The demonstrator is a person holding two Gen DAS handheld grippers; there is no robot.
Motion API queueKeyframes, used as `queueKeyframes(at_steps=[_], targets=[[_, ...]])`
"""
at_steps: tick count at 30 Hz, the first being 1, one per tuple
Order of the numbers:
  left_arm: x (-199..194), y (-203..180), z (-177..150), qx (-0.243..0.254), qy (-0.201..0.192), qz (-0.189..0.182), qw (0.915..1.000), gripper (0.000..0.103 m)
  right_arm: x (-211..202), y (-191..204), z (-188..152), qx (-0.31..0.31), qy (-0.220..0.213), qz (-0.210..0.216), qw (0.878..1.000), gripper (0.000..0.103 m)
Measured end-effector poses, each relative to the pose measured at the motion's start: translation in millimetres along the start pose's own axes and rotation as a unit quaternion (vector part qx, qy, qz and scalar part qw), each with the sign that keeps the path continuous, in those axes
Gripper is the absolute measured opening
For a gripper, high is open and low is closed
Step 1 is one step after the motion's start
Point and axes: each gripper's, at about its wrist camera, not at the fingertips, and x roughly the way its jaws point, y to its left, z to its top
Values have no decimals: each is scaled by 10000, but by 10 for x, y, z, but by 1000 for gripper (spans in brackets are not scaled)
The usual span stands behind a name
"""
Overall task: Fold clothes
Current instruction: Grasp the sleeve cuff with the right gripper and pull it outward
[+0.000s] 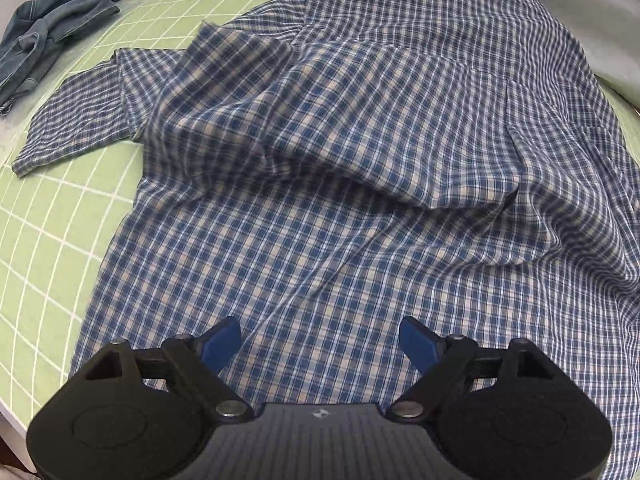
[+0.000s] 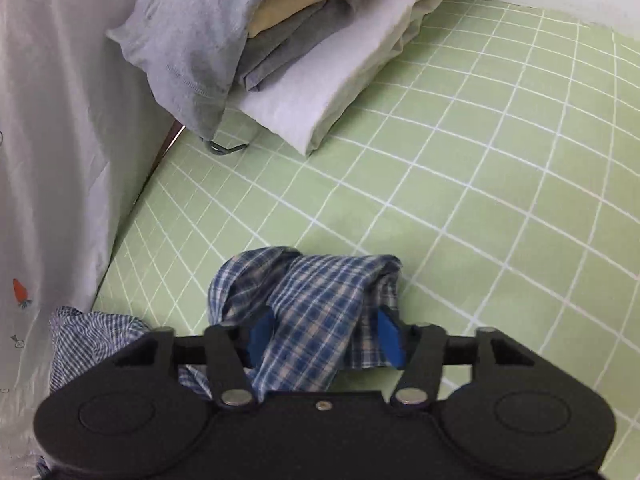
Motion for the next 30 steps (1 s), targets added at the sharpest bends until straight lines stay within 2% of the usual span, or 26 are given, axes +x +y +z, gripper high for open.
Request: queueKeyframes(at_steps=[1, 3, 5, 7, 8, 9, 11, 12, 14, 16, 17, 20, 23, 27, 30], targets=[[27, -30, 10, 22, 30, 26, 10000, 87, -9, 25, 55, -120, -118, 15, 9999, 2], [67, -92, 11, 97, 42, 76, 9999, 92, -146, 93, 153, -423, -567, 51, 9975, 1], [81, -133, -12, 161, 8, 103, 9998, 96, -471, 190, 207, -989, -1369, -7, 9856, 1], [85, -146, -33, 150, 6, 102, 9998, 98, -669, 225, 228, -1418, -1786, -330, 9731, 1], [89, -148, -39, 131, 25, 105, 9999, 99, -698, 203, 246, -1527, -1783, -522, 9707, 3], [94, -150, -44, 110, 48, 108, 9999, 101, -658, 160, 269, -1547, -1566, -692, 9730, 4], [99, -151, -50, 123, 78, 105, 9998, 103, -503, 33, 274, -1463, -1096, -1178, 9761, 16], [101, -151, -53, 132, 92, 103, 9998, 103, -459, -19, 254, -1419, -1033, -1397, 9745, 29], [99, -155, -59, 159, 108, 97, 9998, 103, -472, -73, 213, -1310, -1192, -1525, 9723, 50], [97, -160, -65, 159, 118, 96, 9998, 103, -515, -118, 230, -935, -1435, -1423, 9749, 66], [97, -159, -59, 151, 129, 95, 9998, 103, -522, -136, 260, -690, -1528, -1312, 9771, 69], [98, -154, -24, 128, 135, 95, 9998, 103, -444, -45, 419, -330, -1560, -1077, 9813, 76], [92, -169, 54, 133, 139, 93, 9998, 103, -190, 55, 614, 0, -1374, -969, 9858, 81], [61, -208, 76, 107, 86, 102, 9999, 103, 243, 81, 797, 552, -917, -1288, 9859, 80], [46, -259, 80, 81, 53, 110, 9999, 103, 464, 63, 847, 823, -608, -1549, 9826, 71]])
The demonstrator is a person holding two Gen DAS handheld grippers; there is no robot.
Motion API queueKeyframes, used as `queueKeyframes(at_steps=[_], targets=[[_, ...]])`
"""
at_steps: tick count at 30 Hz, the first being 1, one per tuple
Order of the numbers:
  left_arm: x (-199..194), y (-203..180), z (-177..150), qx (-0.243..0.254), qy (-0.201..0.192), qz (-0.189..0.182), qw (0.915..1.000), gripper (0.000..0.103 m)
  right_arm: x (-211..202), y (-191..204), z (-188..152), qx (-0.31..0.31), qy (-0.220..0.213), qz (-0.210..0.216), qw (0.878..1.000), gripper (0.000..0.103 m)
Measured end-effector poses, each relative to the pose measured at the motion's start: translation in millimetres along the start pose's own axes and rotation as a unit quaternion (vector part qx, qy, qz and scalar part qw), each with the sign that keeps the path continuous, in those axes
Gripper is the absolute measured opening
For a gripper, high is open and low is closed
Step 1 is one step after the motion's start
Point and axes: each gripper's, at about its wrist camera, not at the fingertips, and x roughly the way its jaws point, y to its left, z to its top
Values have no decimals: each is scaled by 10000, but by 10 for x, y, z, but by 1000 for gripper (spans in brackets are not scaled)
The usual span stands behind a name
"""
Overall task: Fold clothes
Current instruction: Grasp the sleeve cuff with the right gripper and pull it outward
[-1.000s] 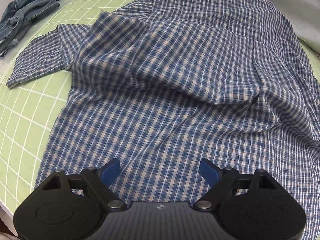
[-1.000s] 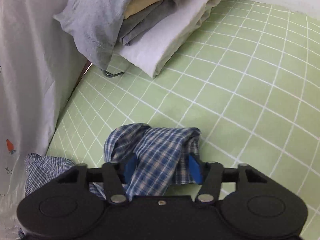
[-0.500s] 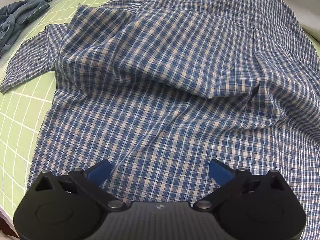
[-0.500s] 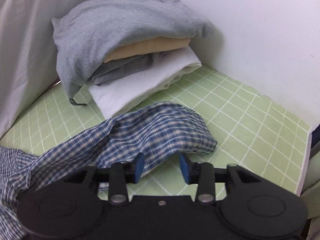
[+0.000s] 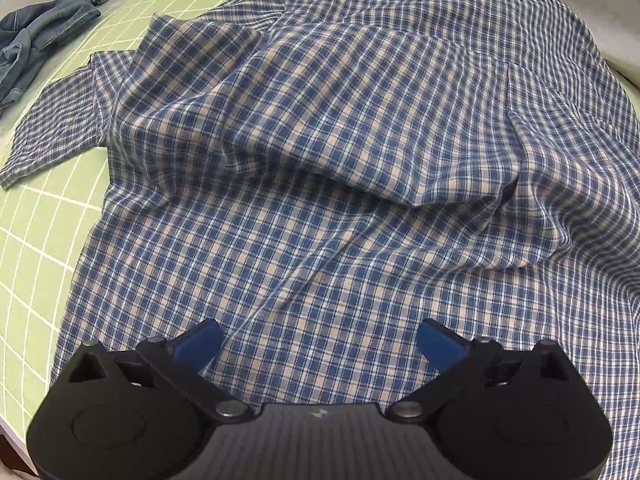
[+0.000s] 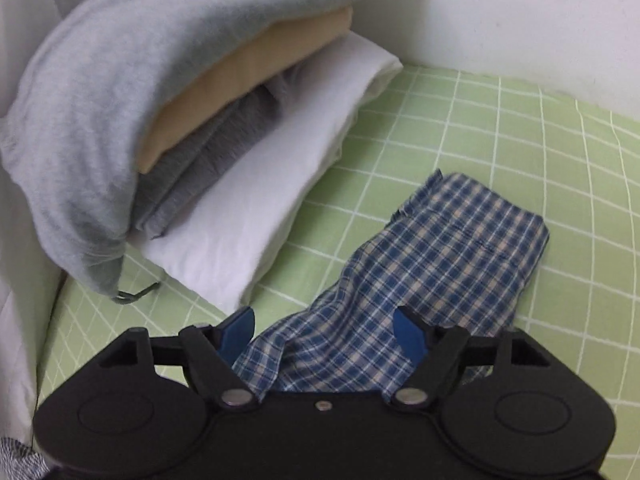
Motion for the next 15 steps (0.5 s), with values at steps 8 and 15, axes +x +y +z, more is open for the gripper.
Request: queueKeyframes(at_steps=[8, 15], targets=[[-81, 32, -107, -22, -51, 2, 10000, 103, -286, -29, 117, -139, -650, 586, 9961, 2], [-126, 44, -168, -46, -140, 6, 9999, 103, -1126, -586, -194, -159, -1887, 1192, 9746, 3]])
